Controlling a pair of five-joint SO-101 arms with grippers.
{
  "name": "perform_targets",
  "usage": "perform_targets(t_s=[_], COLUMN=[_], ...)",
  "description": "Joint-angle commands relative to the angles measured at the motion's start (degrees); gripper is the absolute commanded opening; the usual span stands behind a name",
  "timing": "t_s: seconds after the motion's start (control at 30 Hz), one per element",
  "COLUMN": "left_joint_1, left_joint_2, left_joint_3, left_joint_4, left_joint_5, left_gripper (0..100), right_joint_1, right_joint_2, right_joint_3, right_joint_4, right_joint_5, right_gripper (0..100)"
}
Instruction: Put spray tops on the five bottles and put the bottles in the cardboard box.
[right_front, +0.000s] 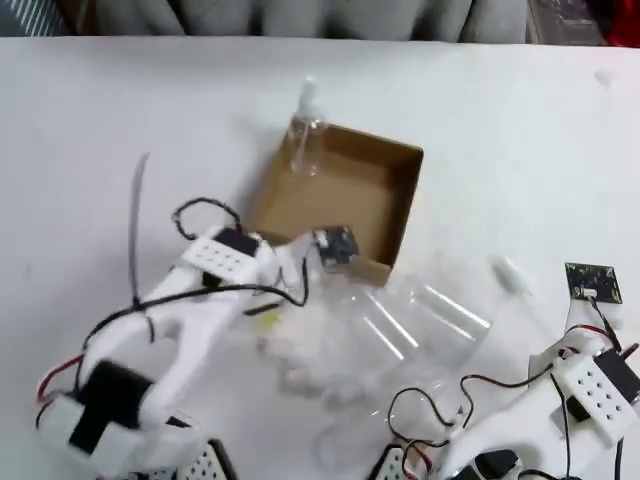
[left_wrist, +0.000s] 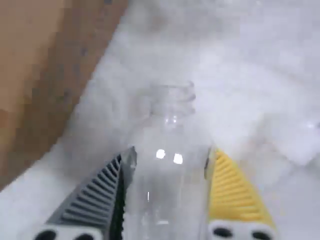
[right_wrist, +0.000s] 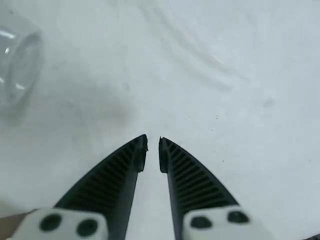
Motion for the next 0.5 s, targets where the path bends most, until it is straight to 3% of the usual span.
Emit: perform_targets(t_s=[0.0,0.23,0.47], left_joint_1=[-1.8,-4.9,-18.2], left_joint_2=[-12.5,-30.7,-44.0], left_joint_3=[-0.5,5.8,12.0], left_joint_4=[2.8,8.6,8.2], left_joint_5=[3.2,9.8,16.6], left_gripper=[2,2,2], right_joint_1=[0.0,0.0,-2.9], right_joint_2=[-1.4,-1.4,-1.4], right_joint_3=[-0.7,-0.8,-1.0], right_joint_4=[-1.6,-2.5,-2.3], right_joint_5=[0.6,0.6,0.6], right_gripper=[2.0,2.1,2.2])
